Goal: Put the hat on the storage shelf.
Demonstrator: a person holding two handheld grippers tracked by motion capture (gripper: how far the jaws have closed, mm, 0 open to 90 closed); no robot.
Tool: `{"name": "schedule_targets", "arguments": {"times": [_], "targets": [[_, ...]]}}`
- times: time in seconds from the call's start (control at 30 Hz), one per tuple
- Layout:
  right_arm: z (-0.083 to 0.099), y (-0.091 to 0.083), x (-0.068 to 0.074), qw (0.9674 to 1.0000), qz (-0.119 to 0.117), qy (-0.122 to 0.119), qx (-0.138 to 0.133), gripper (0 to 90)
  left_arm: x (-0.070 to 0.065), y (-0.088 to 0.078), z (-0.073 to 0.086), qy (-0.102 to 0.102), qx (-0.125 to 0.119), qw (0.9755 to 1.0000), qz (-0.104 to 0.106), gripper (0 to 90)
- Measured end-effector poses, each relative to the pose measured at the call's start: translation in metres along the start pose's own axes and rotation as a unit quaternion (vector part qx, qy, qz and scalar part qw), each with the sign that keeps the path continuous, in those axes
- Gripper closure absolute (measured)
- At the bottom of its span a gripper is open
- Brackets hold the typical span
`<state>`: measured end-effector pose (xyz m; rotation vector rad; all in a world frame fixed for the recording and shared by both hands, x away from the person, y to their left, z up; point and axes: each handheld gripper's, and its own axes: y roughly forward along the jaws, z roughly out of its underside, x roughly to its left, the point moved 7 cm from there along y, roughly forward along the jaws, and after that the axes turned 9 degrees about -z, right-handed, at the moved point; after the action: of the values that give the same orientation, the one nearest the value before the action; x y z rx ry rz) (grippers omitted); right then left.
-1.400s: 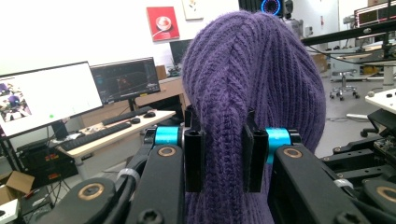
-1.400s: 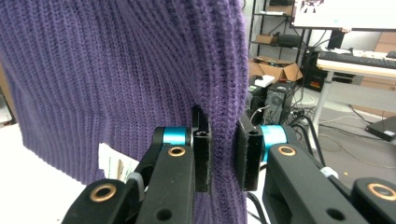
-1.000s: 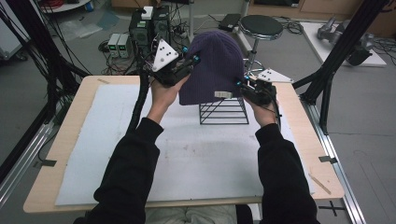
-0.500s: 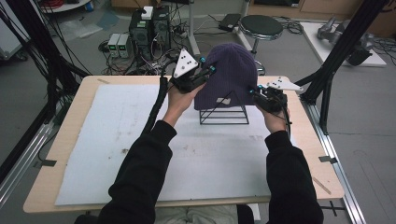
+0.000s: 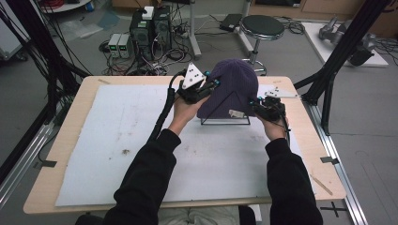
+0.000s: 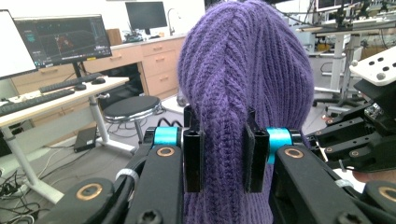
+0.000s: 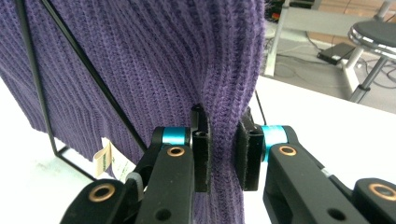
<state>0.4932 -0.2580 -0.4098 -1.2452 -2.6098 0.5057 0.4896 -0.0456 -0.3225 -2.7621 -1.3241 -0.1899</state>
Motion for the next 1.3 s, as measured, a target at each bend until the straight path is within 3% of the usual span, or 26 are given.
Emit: {"name": "schedule_targets", "arguments": {"times": [0.27,0.53,0.63,0.77,0.87,1.1,1.2,1.3], "targets": [[0.020,0.008,0.000,0.9992,0.000,0.014,0.037,79.3,-0.004,0.001,0.023,-0.003,0.028,0.9996,0.004,74.4],[0.026,0.010,-0.001,0.9981,-0.007,0.031,0.052,76.9,-0.006,0.001,0.024,-0.001,0.034,0.9994,0.005,73.2],[0.028,0.011,-0.003,0.9976,-0.001,0.038,0.058,62.1,-0.005,0.002,0.026,-0.012,0.041,0.9991,0.004,69.4],[0.030,0.010,-0.004,0.9969,0.012,0.038,0.068,54.5,-0.005,0.003,0.029,-0.019,0.046,0.9987,0.012,65.6],[0.030,0.007,-0.006,0.9963,0.027,0.044,0.069,42.4,-0.005,0.003,0.028,-0.028,0.045,0.9985,0.016,54.3],[0.022,-0.008,-0.010,0.9958,0.042,0.066,0.047,27.8,-0.005,-0.001,0.028,-0.040,0.054,0.9975,0.020,32.7],[0.019,-0.019,-0.011,0.9954,0.042,0.078,0.038,22.4,-0.006,-0.006,0.027,-0.034,0.060,0.9975,0.011,29.5],[0.016,-0.029,-0.010,0.9962,0.043,0.069,0.031,21.3,-0.007,-0.014,0.024,-0.028,0.062,0.9977,0.006,26.9]]}}
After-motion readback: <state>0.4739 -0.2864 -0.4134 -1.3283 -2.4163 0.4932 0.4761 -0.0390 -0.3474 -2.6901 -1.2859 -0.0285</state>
